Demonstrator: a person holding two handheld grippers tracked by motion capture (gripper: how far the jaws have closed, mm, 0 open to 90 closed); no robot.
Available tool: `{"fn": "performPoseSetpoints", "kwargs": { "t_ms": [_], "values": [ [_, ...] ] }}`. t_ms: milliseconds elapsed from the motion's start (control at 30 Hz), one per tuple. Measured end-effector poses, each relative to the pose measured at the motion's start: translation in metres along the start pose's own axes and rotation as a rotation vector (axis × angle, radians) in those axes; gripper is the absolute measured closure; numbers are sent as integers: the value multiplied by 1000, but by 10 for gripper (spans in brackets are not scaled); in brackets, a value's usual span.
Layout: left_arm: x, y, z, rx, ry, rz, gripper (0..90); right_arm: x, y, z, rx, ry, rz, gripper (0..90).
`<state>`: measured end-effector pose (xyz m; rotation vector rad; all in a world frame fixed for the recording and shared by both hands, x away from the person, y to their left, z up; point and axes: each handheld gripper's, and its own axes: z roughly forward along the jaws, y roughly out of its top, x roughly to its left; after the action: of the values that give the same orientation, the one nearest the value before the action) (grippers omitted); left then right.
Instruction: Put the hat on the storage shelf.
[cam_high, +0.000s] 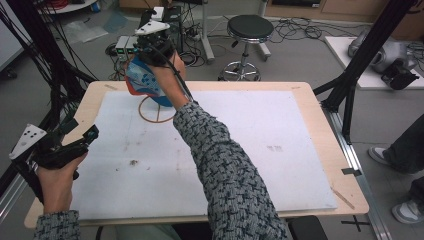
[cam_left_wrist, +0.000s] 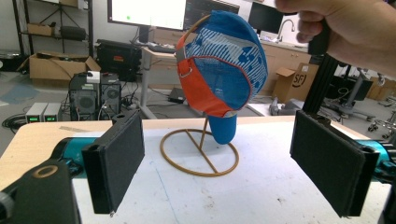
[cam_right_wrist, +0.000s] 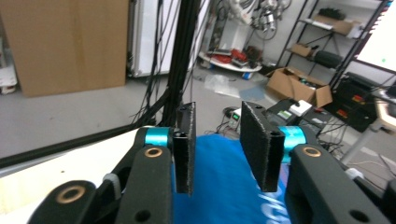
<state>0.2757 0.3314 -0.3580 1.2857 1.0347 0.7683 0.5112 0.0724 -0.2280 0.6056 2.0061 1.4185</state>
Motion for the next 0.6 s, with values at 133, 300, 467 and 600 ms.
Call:
{"fn": "performPoseSetpoints", "kwargs": {
  "t_ms": [133, 300, 467, 600],
  "values": [
    [0, 0, 0, 2, 2, 1, 179, -18, -2, -15, -31, -23, 24, 618],
    [-1, -1, 2, 8, 1, 7, 179, -39, -6, -33, -55, -66, 47, 582],
    [-1, -1, 2, 12, 3, 7, 179, -59, -7, -53, -74, -98, 70, 525],
    [-1, -2, 3, 14, 4, 7, 179, -75, -9, -71, -93, -132, 88, 480]
  ]
}}
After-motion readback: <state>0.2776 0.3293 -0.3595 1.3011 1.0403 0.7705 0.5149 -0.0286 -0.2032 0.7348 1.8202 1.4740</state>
